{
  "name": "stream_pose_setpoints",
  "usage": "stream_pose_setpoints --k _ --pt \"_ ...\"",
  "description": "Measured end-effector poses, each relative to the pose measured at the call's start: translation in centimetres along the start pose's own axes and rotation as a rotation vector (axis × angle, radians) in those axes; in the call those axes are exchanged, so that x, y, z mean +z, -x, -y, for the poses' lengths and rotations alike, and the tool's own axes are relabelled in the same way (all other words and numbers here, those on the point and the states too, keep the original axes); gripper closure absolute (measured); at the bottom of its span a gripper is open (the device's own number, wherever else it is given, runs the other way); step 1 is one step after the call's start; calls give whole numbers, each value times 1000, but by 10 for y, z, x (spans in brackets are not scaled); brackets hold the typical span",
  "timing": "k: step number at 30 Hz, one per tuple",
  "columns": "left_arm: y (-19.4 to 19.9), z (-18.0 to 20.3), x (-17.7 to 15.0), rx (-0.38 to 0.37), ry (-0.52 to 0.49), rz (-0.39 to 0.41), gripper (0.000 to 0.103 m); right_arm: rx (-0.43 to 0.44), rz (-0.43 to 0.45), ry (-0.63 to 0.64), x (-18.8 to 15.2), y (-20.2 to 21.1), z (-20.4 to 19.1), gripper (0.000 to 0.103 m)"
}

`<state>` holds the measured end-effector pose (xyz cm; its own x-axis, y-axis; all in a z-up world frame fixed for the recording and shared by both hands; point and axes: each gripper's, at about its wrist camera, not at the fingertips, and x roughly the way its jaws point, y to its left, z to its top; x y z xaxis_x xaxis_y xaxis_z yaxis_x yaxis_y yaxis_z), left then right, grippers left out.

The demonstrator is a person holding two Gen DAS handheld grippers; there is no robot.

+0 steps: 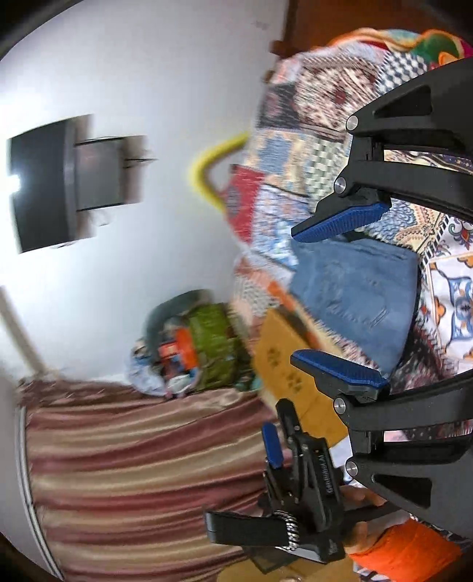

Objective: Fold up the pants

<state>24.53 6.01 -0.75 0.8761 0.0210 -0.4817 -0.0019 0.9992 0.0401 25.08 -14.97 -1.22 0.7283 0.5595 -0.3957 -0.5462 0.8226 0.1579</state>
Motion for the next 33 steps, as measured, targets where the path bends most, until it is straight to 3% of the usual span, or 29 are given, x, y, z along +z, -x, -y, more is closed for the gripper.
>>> stream_pose_setpoints --k 2,5,7,10,14,18,24,33 --pt "34 7 1 -14 -3 62 44 6 61 19 2 28 -15 46" --pt "83 16 -1 -29 10 158 31 4 153 46 0 65 -36 46" --pt "111 21 -6 -39 22 225 29 -10 207 64 -4 88 -51 46" --pt "138 26 -15 -43 28 282 28 -10 263 62 -12 110 -63 46" --pt "168 29 -29 -43 41 344 12 -22 302 50 -25 126 -75 46" --pt "179 28 -40 -49 52 358 1 -54 310 53 -36 130 -81 25" --pt "181 30 -52 -23 53 360 0 -113 302 46 -38 131 -84 0" --pt "172 32 -60 -23 48 339 0 -148 289 62 -44 132 -88 0"
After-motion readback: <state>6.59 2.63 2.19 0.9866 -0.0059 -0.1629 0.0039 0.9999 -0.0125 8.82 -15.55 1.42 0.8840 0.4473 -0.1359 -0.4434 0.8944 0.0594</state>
